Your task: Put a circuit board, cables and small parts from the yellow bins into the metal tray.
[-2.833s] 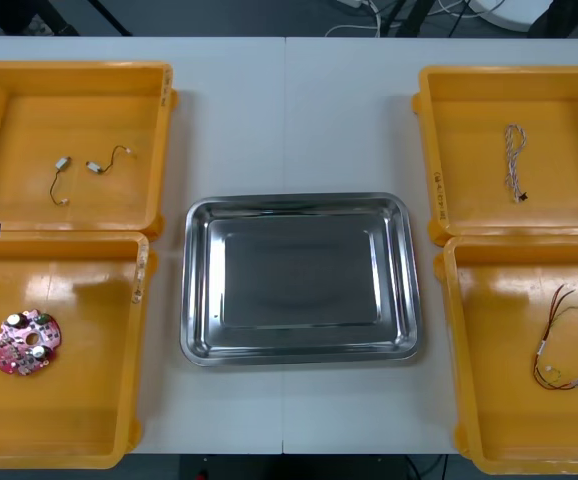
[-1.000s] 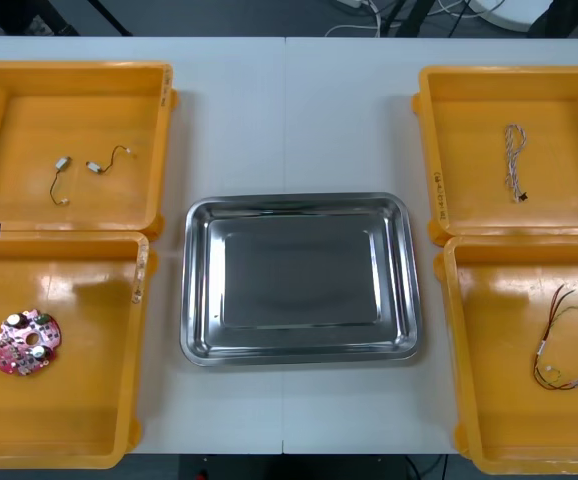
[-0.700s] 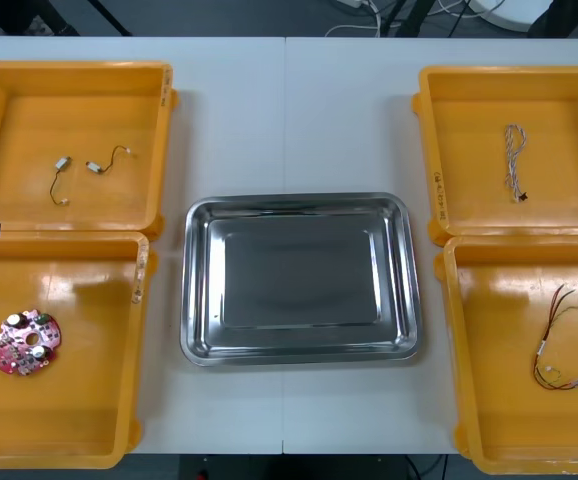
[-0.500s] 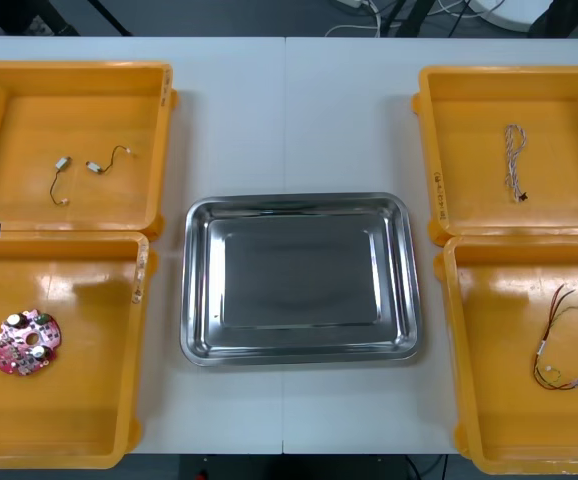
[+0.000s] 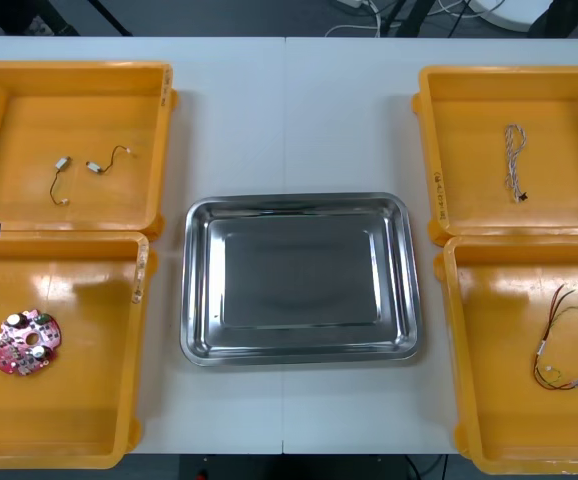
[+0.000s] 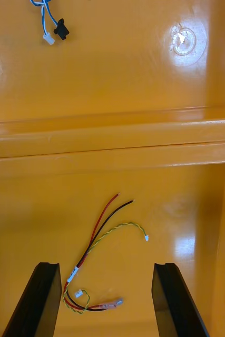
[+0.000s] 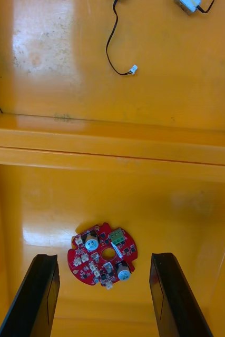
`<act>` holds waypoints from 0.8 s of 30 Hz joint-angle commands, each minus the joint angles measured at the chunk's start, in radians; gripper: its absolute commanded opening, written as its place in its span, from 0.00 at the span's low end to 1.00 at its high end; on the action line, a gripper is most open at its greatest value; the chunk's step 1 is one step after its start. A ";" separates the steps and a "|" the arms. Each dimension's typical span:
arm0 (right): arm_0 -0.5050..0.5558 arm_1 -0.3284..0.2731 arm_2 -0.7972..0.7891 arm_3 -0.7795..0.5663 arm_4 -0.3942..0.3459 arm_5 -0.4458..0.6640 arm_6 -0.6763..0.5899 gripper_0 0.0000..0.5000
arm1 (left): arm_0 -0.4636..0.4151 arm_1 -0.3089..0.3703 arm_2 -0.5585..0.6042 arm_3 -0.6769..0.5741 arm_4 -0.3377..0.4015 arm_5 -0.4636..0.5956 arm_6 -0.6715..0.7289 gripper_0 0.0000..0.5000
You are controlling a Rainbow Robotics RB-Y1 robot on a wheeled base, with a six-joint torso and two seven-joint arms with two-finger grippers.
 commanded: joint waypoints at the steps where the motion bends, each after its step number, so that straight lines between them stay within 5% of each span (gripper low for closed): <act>1: 0.009 0.002 -0.036 -0.025 0.005 0.006 0.025 1.00 | 0.017 0.046 0.029 -0.031 0.007 0.008 -0.122 1.00; 24: -0.019 0.000 -0.048 -0.088 0.050 0.039 0.022 1.00 | 0.017 0.046 0.029 -0.031 0.007 0.008 -0.122 1.00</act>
